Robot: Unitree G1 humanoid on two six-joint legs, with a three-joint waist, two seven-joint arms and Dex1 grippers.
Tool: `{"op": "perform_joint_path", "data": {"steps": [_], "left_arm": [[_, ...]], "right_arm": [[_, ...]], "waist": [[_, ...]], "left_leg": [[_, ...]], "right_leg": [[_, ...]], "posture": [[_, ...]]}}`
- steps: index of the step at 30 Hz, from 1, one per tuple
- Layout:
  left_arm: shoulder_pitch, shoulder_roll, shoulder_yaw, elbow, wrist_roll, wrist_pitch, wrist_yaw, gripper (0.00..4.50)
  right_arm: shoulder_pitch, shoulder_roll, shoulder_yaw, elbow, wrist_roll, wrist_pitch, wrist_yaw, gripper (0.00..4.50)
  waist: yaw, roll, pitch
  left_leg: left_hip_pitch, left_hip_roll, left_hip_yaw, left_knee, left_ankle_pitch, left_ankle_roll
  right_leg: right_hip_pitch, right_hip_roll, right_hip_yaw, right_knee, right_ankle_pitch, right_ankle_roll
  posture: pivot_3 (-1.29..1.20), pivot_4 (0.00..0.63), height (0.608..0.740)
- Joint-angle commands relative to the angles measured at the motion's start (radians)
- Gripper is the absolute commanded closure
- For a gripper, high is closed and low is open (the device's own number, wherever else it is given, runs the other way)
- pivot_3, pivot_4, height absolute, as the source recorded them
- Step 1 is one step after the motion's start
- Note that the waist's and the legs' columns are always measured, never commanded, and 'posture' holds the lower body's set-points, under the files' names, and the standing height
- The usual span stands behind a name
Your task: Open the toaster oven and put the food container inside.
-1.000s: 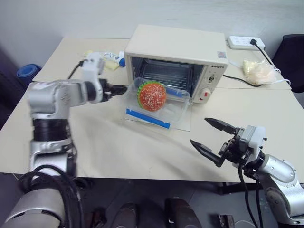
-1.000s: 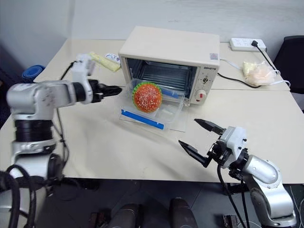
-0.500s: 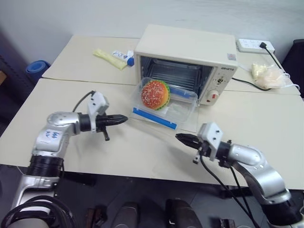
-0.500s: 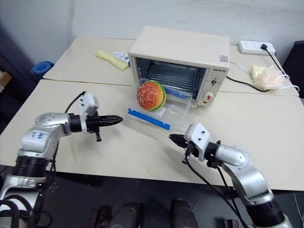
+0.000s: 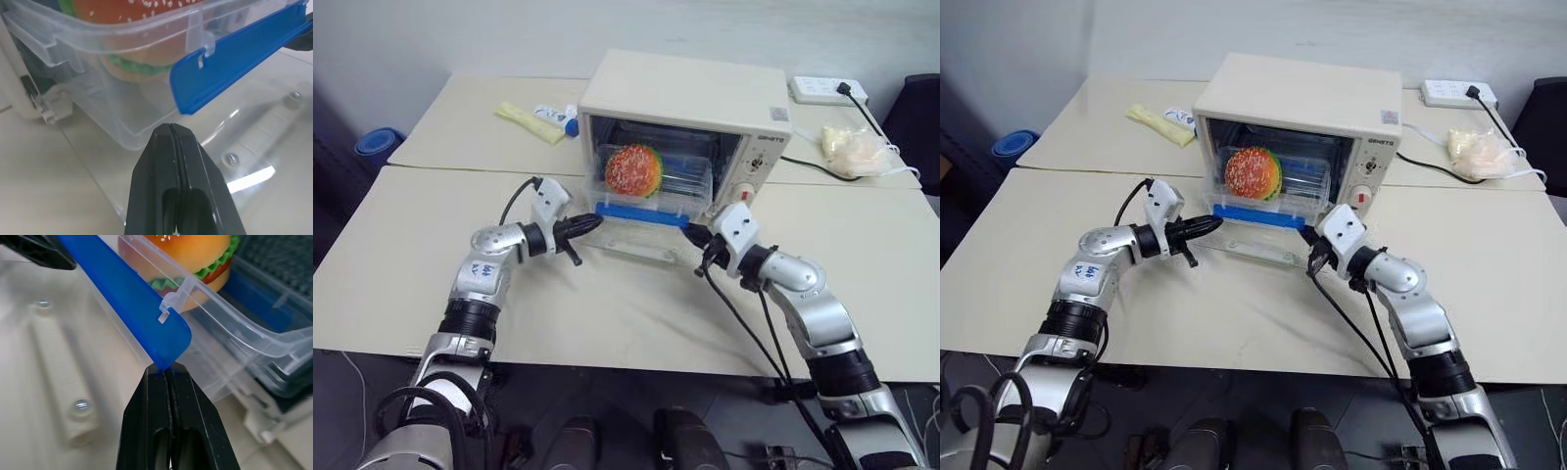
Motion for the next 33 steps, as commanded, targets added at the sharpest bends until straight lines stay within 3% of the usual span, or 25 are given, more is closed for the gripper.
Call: {"op": "perform_joint_path", "data": {"steps": [1, 8, 14, 22, 27, 33], "left_arm": [[-0.048, -0.025, 0.034, 0.038, 0.011, -0.058, 0.057, 4.50], [-0.127, -0.117, 0.080, 0.168, 0.011, -0.128, 0.175, 4.50], [-0.185, -0.148, 0.107, 0.280, 0.018, -0.174, 0.242, 4.50], [-0.250, -0.174, 0.229, 0.435, -0.039, -0.204, 0.353, 4.50], [-0.215, -0.153, 0.230, 0.390, -0.039, -0.184, 0.292, 4.50], [-0.064, -0.048, 0.208, 0.120, -0.075, -0.046, 0.123, 4.50]], "right_arm": [[-0.064, 0.021, -0.036, 0.055, -0.018, -0.066, -0.032, 4.46], [-0.147, 0.068, -0.035, 0.173, -0.033, -0.119, -0.052, 4.46], [-0.202, 0.091, -0.030, 0.272, -0.052, -0.158, -0.040, 4.46], [-0.297, 0.147, -0.064, 0.467, -0.067, -0.241, -0.103, 4.46], [-0.296, 0.157, -0.069, 0.465, -0.053, -0.235, -0.087, 4.46], [-0.196, 0.088, -0.081, 0.253, 0.080, -0.093, 0.122, 4.46]], "waist": [[-0.002, 0.000, 0.000], [-0.001, 0.000, 0.000], [-0.003, 0.000, 0.000], [-0.008, 0.000, 0.000], [-0.016, 0.000, 0.000], [-0.032, 0.000, 0.000]], "left_leg": [[0.000, 0.000, 0.000, 0.000, 0.000, 0.000], [0.000, 0.000, 0.000, 0.000, 0.000, 0.000], [0.000, 0.000, 0.000, 0.000, 0.000, 0.000], [-0.001, 0.000, 0.002, 0.000, 0.000, -0.001], [-0.001, -0.001, 0.002, 0.001, 0.000, -0.001], [-0.002, 0.000, 0.002, -0.002, 0.000, -0.001]], "right_leg": [[0.000, 0.000, 0.000, 0.001, 0.000, 0.000], [-0.001, -0.001, 0.000, 0.005, 0.000, 0.000], [-0.001, 0.000, -0.001, 0.005, 0.000, 0.000], [-0.003, -0.001, -0.001, 0.007, 0.000, 0.000], [-0.003, -0.001, -0.001, 0.007, 0.000, 0.001], [-0.004, -0.001, 0.000, 0.007, 0.000, 0.001]], "posture": [[0.00, 0.150, 0.740], [0.00, 0.150, 0.740], [0.00, 0.150, 0.740], [0.00, 0.150, 0.740], [0.00, 0.150, 0.740], [0.00, 0.150, 0.740]]}}
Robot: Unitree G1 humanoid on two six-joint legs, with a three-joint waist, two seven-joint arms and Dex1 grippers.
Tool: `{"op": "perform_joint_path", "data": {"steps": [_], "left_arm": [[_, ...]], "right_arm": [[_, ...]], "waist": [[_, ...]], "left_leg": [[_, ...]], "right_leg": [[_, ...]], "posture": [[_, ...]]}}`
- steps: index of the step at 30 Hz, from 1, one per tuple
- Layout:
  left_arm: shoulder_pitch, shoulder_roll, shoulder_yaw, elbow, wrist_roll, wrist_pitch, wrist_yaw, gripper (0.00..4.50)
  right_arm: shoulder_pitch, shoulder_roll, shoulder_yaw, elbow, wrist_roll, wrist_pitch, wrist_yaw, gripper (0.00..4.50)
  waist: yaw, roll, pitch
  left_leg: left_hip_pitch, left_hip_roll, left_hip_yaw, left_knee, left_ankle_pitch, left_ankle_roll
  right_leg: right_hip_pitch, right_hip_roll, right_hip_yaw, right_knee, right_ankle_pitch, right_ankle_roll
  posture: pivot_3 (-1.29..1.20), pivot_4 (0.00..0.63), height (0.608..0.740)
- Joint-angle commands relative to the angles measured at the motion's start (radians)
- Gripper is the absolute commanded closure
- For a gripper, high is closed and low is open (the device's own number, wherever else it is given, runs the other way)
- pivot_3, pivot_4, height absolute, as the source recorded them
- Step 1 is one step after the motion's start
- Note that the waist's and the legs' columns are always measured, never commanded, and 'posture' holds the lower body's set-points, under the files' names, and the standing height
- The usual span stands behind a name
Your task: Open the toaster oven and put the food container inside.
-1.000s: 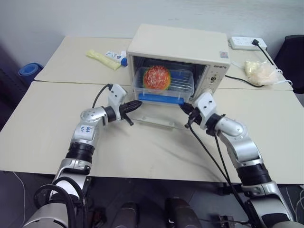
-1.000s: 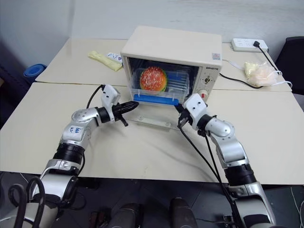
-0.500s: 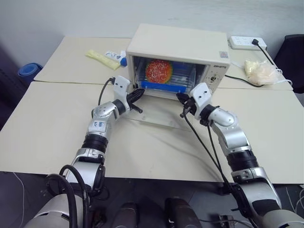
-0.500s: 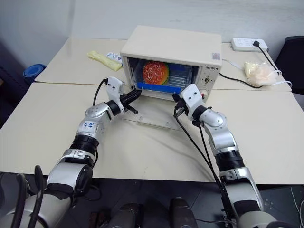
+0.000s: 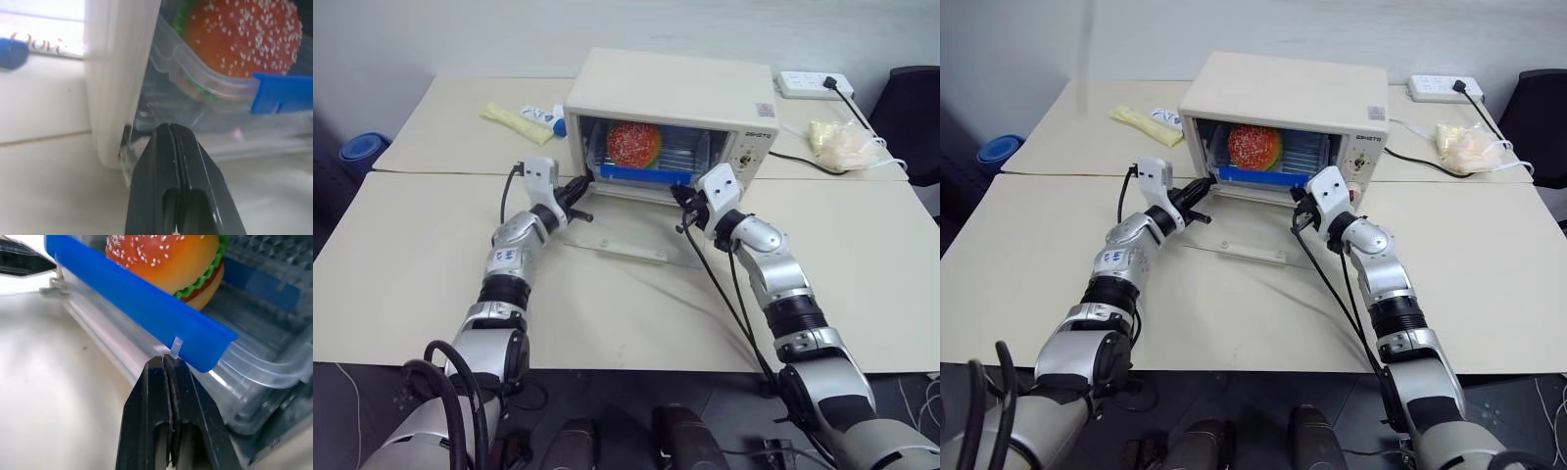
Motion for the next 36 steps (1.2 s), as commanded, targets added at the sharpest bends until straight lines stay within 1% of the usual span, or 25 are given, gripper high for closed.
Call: {"op": "perform_joint_path", "data": {"steps": [1, 2, 5, 7, 9, 10, 12, 13, 15, 16, 17, 18, 21, 23, 25, 27, 30, 33, 36], "left_arm": [[0.085, 0.097, -0.006, -0.215, -0.040, 0.080, -0.124, 4.50], [0.120, 0.131, -0.003, -0.274, -0.057, 0.115, -0.160, 4.50], [0.206, 0.224, 0.024, -0.413, -0.120, 0.208, -0.254, 3.90], [0.268, 0.303, 0.036, -0.498, -0.163, 0.251, -0.352, 3.29], [0.340, 0.382, 0.036, -0.562, -0.178, 0.220, -0.468, 2.71], [0.393, 0.422, 0.056, -0.594, -0.219, 0.206, -0.566, 2.40], [0.460, 0.470, 0.083, -0.631, -0.280, 0.202, -0.682, 1.73], [0.481, 0.491, 0.084, -0.646, -0.299, 0.227, -0.712, 1.36], [0.505, 0.499, 0.116, -0.717, -0.379, 0.307, -0.711, 0.77], [0.510, 0.499, 0.127, -0.741, -0.404, 0.333, -0.707, 0.40], [0.516, 0.503, 0.128, -0.772, -0.420, 0.348, -0.708, 0.15], [0.521, 0.505, 0.119, -0.805, -0.425, 0.359, -0.706, 0.04], [0.532, 0.498, 0.095, -0.854, -0.420, 0.356, -0.698, 0.04], [0.527, 0.484, 0.094, -0.850, -0.412, 0.344, -0.679, 0.04], [0.515, 0.466, 0.100, -0.841, -0.396, 0.312, -0.650, 0.04], [0.503, 0.454, 0.107, -0.835, -0.403, 0.317, -0.623, 0.04], [0.466, 0.416, 0.147, -0.855, -0.456, 0.339, -0.543, 0.04], [0.449, 0.382, 0.190, -0.874, -0.525, 0.391, -0.468, 0.04], [0.437, 0.356, 0.210, -0.853, -0.533, 0.393, -0.415, 0.04]], "right_arm": [[0.068, -0.062, -0.032, -0.206, 0.096, 0.080, 0.125, 4.46], [0.105, -0.088, -0.034, -0.264, 0.113, 0.097, 0.154, 4.46], [0.205, -0.159, -0.066, -0.393, 0.155, 0.143, 0.203, 4.50], [0.270, -0.211, -0.099, -0.439, 0.182, 0.177, 0.231, 4.50], [0.331, -0.265, -0.119, -0.444, 0.185, 0.177, 0.269, 4.50], [0.356, -0.285, -0.127, -0.405, 0.177, 0.149, 0.289, 4.50], [0.380, -0.303, -0.134, -0.339, 0.164, 0.097, 0.312, 4.50], [0.381, -0.305, -0.133, -0.305, 0.152, 0.067, 0.319, 4.50], [0.353, -0.304, -0.094, -0.162, 0.091, -0.054, 0.353, 4.50], [0.341, -0.303, -0.082, -0.114, 0.071, -0.096, 0.365, 4.50], [0.318, -0.298, -0.068, -0.065, 0.051, -0.138, 0.373, 4.50], [0.286, -0.277, -0.064, -0.023, 0.052, -0.154, 0.377, 4.50], [0.220, -0.222, -0.057, 0.065, 0.067, -0.212, 0.418, 4.50], [0.201, -0.196, -0.059, 0.079, 0.083, -0.240, 0.455, 4.50], [0.190, -0.179, -0.075, 0.075, 0.101, -0.243, 0.467, 4.50], [0.187, -0.175, -0.089, 0.069, 0.111, -0.249, 0.470, 4.50], [0.189, -0.159, -0.144, -0.011, 0.212, -0.164, 0.469, 4.50], [0.175, -0.127, -0.203, -0.102, 0.326, -0.071, 0.437, 4.50], [0.121, -0.079, -0.258, -0.132, 0.403, -0.013, 0.371, 4.50]], "waist": [[-0.002, 0.000, 0.000], [-0.002, 0.000, 0.000], [0.005, 0.000, 0.000], [0.007, 0.000, 0.000], [0.007, 0.000, 0.000], [0.008, 0.001, 0.000], [0.007, 0.001, 0.000], [0.007, 0.001, 0.000], [0.006, 0.001, 0.001], [0.006, 0.001, 0.001], [0.006, 0.001, 0.001], [0.005, 0.002, 0.001], [0.001, 0.002, 0.001], [0.001, 0.002, 0.001], [0.003, 0.003, 0.001], [0.005, 0.003, 0.001], [0.008, 0.002, 0.001], [0.006, 0.003, 0.001], [0.000, 0.003, 0.001]], "left_leg": [[0.000, 0.001, 0.000, -0.001, 0.000, 0.000], [-0.001, 0.001, 0.000, -0.001, -0.001, -0.001], [-0.001, 0.001, -0.001, 0.000, -0.001, -0.001], [-0.001, 0.001, -0.001, 0.001, -0.001, -0.001], [-0.001, 0.001, -0.001, 0.002, -0.001, 0.000], [0.000, 0.001, -0.002, 0.001, -0.001, 0.000], [0.002, 0.001, -0.002, 0.000, -0.002, 0.000], [0.003, 0.001, -0.002, -0.001, -0.002, 0.001], [0.004, 0.001, -0.002, -0.001, -0.002, 0.001], [0.004, 0.001, -0.002, 0.000, -0.002, 0.002], [0.004, 0.001, -0.002, 0.000, -0.003, 0.003], [0.004, 0.001, -0.002, 0.000, -0.003, 0.003], [0.005, 0.001, -0.001, 0.000, -0.002, 0.002], [0.005, 0.002, -0.001, -0.001, -0.002, 0.001], [0.005, 0.002, -0.001, -0.002, -0.002, 0.001], [0.004, 0.002, -0.001, -0.001, -0.002, 0.001], [0.004, 0.001, -0.002, 0.000, -0.002, 0.001], [0.003, 0.001, -0.003, 0.000, -0.002, 0.001], [0.004, 0.002, -0.002, 0.000, -0.002, 0.001]], "right_leg": [[-0.001, 0.000, 0.001, 0.000, 0.000, 0.000], [-0.001, 0.000, 0.001, 0.000, 0.000, 0.000], [-0.001, 0.000, 0.001, -0.001, 0.000, 0.000], [0.000, -0.001, 0.001, -0.002, 0.000, 0.000], [0.001, -0.001, 0.000, -0.002, 0.000, 0.000], [0.002, -0.002, 0.000, -0.003, 0.000, 0.000], [0.005, -0.002, 0.000, -0.010, 0.000, -0.001], [0.006, -0.003, 0.000, -0.011, -0.001, -0.001], [0.007, -0.003, 0.000, -0.011, -0.001, -0.001], [0.007, -0.003, 0.000, -0.011, -0.001, -0.001], [0.007, -0.003, 0.000, -0.011, -0.001, -0.001], [0.007, -0.003, 0.000, -0.010, -0.001, -0.001], [0.007, -0.003, 0.000, -0.010, -0.001, -0.001], [0.006, -0.002, 0.000, -0.009, -0.001, -0.001], [0.006, -0.001, 0.000, -0.009, -0.001, -0.001], [0.006, -0.001, 0.000, -0.010, -0.001, -0.001], [0.007, -0.002, -0.001, -0.010, -0.001, -0.001], [0.006, -0.003, -0.001, -0.010, -0.001, -0.001], [0.006, -0.002, -0.001, -0.009, -0.001, -0.001]], "posture": [[0.00, 0.150, 0.740], [0.00, 0.150, 0.740], [0.00, 0.150, 0.740], [0.00, 0.150, 0.740], [0.00, 0.150, 0.740], [0.00, 0.150, 0.740], [0.00, 0.150, 0.740], [0.00, 0.150, 0.740], [0.00, 0.150, 0.740], [0.00, 0.150, 0.740], [0.00, 0.150, 0.740], [0.00, 0.150, 0.740], [0.00, 0.150, 0.740], [0.00, 0.150, 0.740], [0.00, 0.150, 0.740], [0.00, 0.150, 0.740], [0.00, 0.150, 0.740], [0.00, 0.150, 0.740], [0.00, 0.150, 0.740]]}}
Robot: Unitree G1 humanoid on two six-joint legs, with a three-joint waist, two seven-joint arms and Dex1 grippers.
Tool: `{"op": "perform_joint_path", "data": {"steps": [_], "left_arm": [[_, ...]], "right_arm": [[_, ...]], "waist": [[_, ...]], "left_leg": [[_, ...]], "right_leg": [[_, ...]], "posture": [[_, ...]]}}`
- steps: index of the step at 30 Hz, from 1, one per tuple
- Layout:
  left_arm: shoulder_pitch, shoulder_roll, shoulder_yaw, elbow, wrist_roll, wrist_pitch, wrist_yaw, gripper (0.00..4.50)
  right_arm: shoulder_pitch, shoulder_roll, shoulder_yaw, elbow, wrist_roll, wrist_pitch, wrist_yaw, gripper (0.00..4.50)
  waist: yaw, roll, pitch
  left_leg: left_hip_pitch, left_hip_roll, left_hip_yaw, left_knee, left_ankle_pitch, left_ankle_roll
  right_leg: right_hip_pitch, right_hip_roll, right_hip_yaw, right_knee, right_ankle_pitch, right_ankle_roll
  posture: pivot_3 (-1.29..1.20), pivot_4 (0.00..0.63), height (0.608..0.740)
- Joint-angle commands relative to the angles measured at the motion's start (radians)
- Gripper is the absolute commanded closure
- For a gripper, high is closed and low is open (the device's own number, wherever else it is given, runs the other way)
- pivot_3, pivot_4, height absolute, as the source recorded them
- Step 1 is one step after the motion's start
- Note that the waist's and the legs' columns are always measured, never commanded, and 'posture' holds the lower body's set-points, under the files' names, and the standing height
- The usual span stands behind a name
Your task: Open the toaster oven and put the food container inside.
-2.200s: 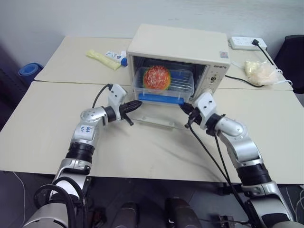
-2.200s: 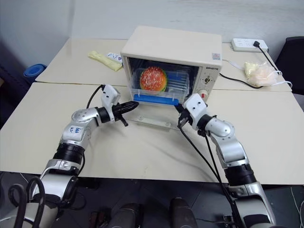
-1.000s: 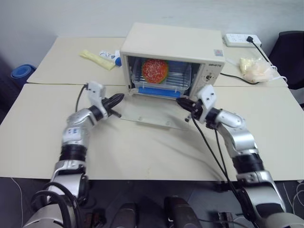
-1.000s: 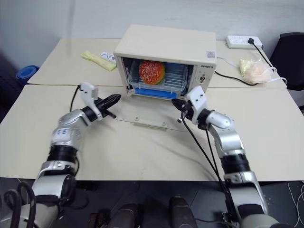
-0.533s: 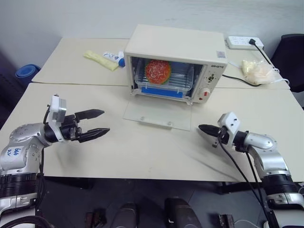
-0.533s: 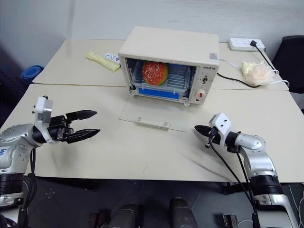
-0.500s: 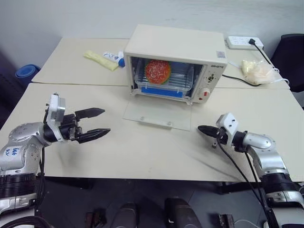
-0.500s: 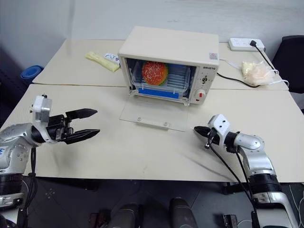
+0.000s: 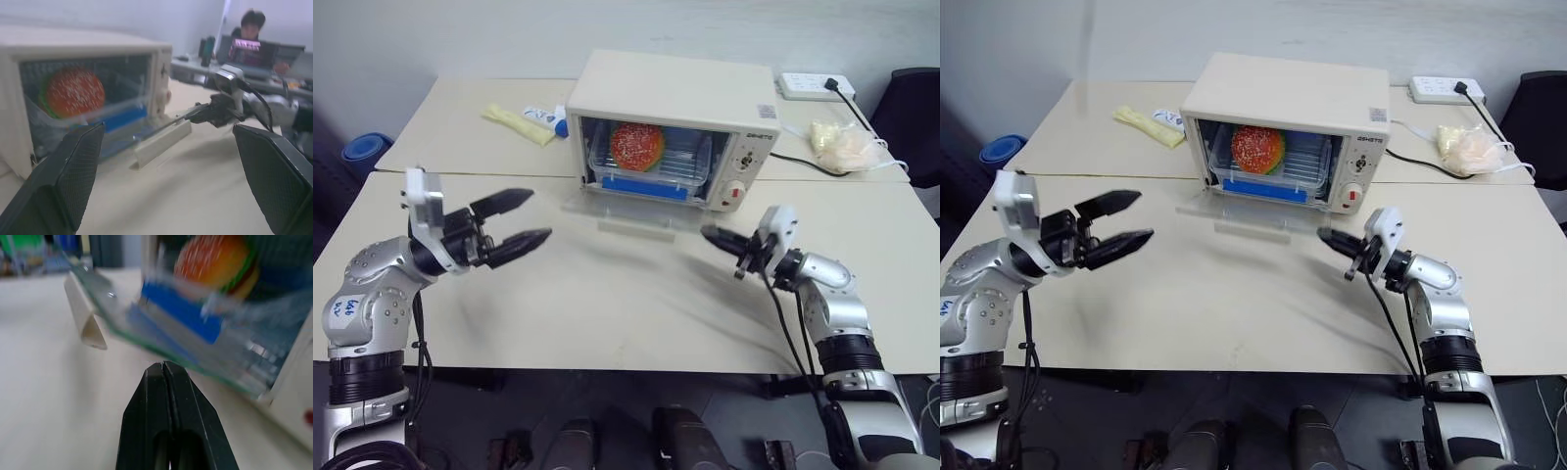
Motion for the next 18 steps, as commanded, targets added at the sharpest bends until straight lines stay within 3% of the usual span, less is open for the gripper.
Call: {"op": "perform_joint_path", "data": {"steps": [1, 6, 9, 13, 18], "left_arm": [[-0.015, -0.020, 0.039, -0.003, -0.026, -0.005, 0.058, 0.04], [-0.044, -0.037, 0.018, 0.076, 0.041, -0.059, 0.095, 0.04], [-0.023, -0.006, -0.016, 0.112, 0.117, -0.113, 0.067, 0.04], [0.056, 0.067, -0.055, 0.174, 0.245, -0.244, -0.005, 0.00], [0.206, 0.131, -0.043, 0.187, 0.309, -0.371, -0.089, 0.00]], "right_arm": [[-0.079, 0.045, -0.077, -0.056, 0.104, 0.057, -0.075, 4.50], [-0.183, 0.076, -0.119, 0.015, 0.119, 0.070, -0.146, 4.50], [-0.178, 0.052, -0.130, -0.024, 0.163, 0.128, -0.106, 4.50], [-0.073, -0.031, -0.103, -0.171, 0.158, 0.171, -0.015, 3.22], [0.199, -0.193, -0.023, -0.375, 0.081, 0.092, 0.191, 1.50]], "waist": [[-0.001, 0.000, 0.000], [0.004, 0.000, 0.000], [0.008, 0.000, 0.000], [0.006, 0.000, 0.000], [0.006, 0.000, 0.000]], "left_leg": [[0.000, 0.000, 0.000, 0.000, 0.000, 0.000], [0.000, 0.000, 0.000, 0.000, 0.000, 0.000], [0.000, -0.001, 0.000, 0.000, 0.000, 0.000], [-0.002, -0.002, -0.001, -0.003, -0.001, 0.001], [-0.002, -0.002, 0.000, -0.009, -0.001, 0.002]], "right_leg": [[0.000, 0.000, 0.000, 0.000, 0.000, 0.000], [0.000, 0.000, 0.000, 0.000, 0.000, 0.000], [0.000, 0.000, 0.000, 0.000, 0.000, 0.000], [0.000, -0.002, 0.000, 0.000, 0.000, 0.000], [-0.002, -0.002, -0.001, -0.004, 0.000, 0.000]], "posture": [[0.00, 0.150, 0.740], [0.00, 0.150, 0.740], [0.00, 0.150, 0.740], [0.00, 0.150, 0.740], [0.00, 0.150, 0.740]]}}
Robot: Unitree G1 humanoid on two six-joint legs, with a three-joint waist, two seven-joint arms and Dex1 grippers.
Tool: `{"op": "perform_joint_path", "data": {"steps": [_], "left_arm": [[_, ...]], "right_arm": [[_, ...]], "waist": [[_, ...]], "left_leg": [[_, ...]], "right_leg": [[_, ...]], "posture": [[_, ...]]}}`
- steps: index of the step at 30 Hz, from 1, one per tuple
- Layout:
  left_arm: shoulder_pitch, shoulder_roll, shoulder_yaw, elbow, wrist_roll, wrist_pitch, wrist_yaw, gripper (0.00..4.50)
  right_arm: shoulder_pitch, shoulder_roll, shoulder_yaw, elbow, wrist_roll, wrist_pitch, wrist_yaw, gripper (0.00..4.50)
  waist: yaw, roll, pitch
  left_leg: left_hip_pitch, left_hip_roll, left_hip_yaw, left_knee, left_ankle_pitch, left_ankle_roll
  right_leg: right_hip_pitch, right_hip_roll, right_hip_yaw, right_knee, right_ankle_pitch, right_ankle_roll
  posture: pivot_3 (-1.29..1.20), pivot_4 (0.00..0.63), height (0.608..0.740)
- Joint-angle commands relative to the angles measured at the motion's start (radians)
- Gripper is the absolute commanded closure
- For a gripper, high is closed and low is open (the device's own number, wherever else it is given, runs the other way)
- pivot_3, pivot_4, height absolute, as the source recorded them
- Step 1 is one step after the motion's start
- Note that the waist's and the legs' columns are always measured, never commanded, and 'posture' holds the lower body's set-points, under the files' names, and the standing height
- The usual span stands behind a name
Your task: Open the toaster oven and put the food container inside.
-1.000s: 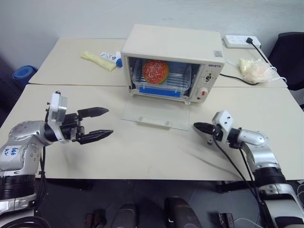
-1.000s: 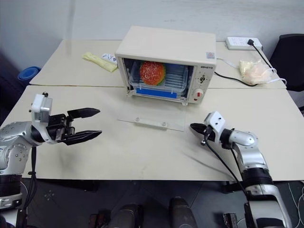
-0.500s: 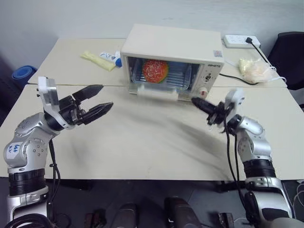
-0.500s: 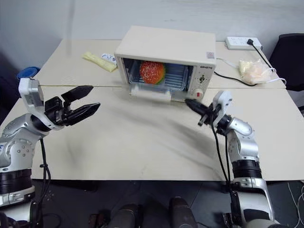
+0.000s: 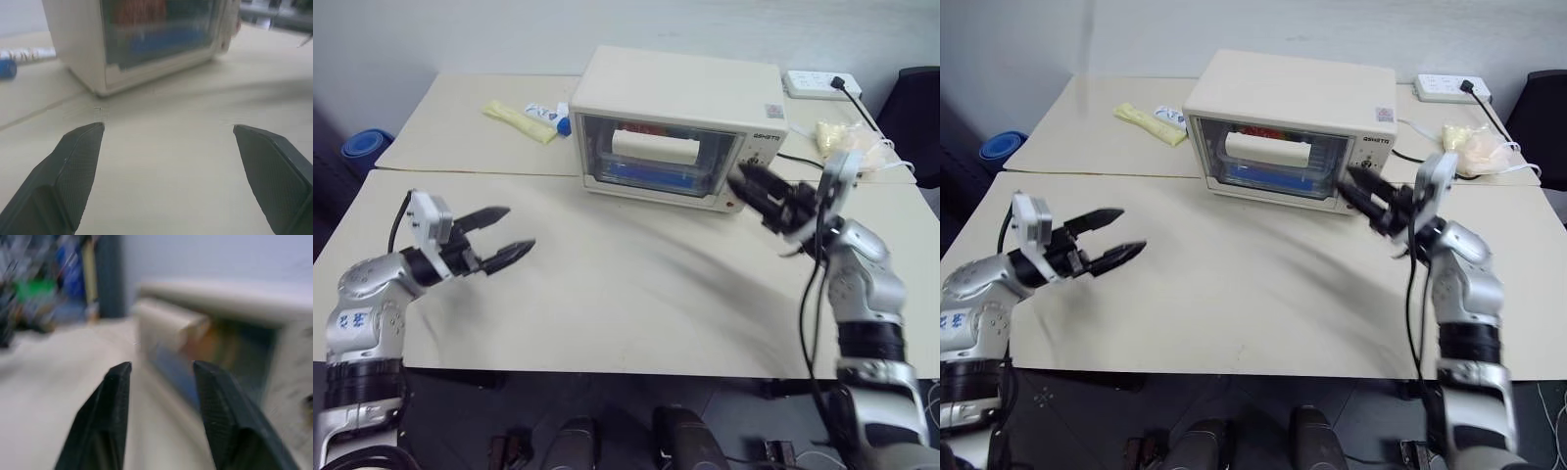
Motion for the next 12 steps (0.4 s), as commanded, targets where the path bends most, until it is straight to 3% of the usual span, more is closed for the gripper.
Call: {"op": "perform_joint_path", "data": {"steps": [1, 4, 5, 12], "left_arm": [[0.096, 0.033, 0.030, -0.034, 0.036, -0.086, -0.036, 0.00], [0.196, 0.039, 0.041, -0.073, 0.038, -0.108, -0.049, 0.00], [0.221, 0.035, 0.046, -0.092, 0.026, -0.106, -0.049, 0.00], [0.344, -0.010, 0.063, -0.206, 0.025, -0.125, 0.029, 0.00]], "right_arm": [[0.119, -0.065, 0.015, -0.125, -0.010, -0.046, 0.114, 1.15], [0.179, -0.103, 0.037, -0.123, -0.044, -0.115, 0.195, 0.14], [0.190, -0.105, 0.039, -0.116, -0.048, -0.138, 0.208, 0.03], [0.225, -0.054, 0.028, -0.073, -0.073, -0.229, 0.173, 0.03]], "waist": [[-0.004, 0.000, 0.000], [-0.007, 0.001, 0.001], [-0.005, 0.001, 0.001], [0.003, 0.001, 0.000]], "left_leg": [[0.000, 0.000, 0.000, 0.000, 0.000, 0.000], [0.003, 0.000, 0.004, 0.000, 0.000, 0.001], [0.005, 0.001, 0.004, 0.000, -0.001, 0.002], [0.006, 0.002, 0.001, -0.001, 0.000, 0.004]], "right_leg": [[0.000, 0.000, 0.000, -0.001, 0.000, 0.000], [0.002, -0.001, 0.002, -0.005, 0.000, 0.000], [0.003, -0.001, 0.003, -0.005, 0.000, 0.000], [0.004, -0.001, 0.001, -0.004, 0.000, 0.000]], "posture": [[0.00, 0.150, 0.740], [0.00, 0.150, 0.740], [0.00, 0.150, 0.740], [0.00, 0.150, 0.740]]}}
